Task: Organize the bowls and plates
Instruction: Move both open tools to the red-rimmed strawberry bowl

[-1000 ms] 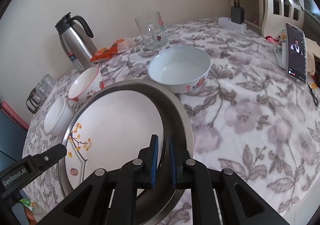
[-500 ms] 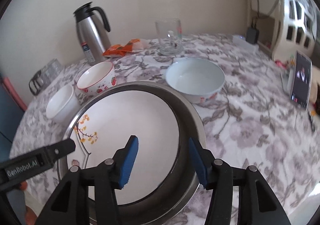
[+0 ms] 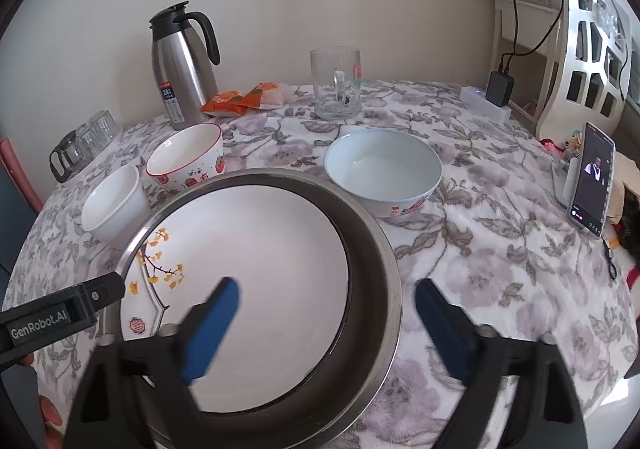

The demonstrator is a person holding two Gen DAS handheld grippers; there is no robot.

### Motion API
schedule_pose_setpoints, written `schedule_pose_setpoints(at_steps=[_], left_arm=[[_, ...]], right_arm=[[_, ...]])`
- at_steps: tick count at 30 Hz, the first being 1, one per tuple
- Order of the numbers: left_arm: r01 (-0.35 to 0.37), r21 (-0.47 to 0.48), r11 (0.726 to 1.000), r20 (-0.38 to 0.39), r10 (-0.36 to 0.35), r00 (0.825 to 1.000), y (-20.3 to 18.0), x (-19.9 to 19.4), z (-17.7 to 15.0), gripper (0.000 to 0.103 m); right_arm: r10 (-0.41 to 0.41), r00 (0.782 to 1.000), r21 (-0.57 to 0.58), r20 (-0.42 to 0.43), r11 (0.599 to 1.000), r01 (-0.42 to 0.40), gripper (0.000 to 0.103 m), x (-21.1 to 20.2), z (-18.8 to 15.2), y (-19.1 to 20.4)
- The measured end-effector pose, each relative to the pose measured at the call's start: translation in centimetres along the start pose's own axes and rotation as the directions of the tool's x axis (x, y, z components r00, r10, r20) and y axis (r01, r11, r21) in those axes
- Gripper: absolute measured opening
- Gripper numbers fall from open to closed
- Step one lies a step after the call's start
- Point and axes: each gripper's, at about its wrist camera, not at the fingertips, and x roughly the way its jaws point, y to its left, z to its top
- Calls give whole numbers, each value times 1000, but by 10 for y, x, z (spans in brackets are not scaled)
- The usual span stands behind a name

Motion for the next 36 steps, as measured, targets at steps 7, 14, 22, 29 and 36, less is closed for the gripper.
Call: schedule_pose_setpoints(at_steps=[7,14,22,29,36], left_arm=[[-22,-3,1000,-12,22,1000,1,3,-1,99],[-40,-16,999,-10,39,999,2,3,4,99],[-51,-53,997,35,52,998,13,2,19,99],[-52,-142,989,79,64,995,44,0,44,99],[-6,-240,971,121,36,992,76,-3,68,99]], right_arm=[[-5,1000,12,8,1000,5,103,1,-1,-2],[-8,999,56,41,998,6,103,-5,2,-8],[-55,997,96,46,994,50,103,-6,5,-14],[-3,998,120,61,993,-5,103,-6,15,-7],[35,993,90,113,995,-45,103,-9,39,19]])
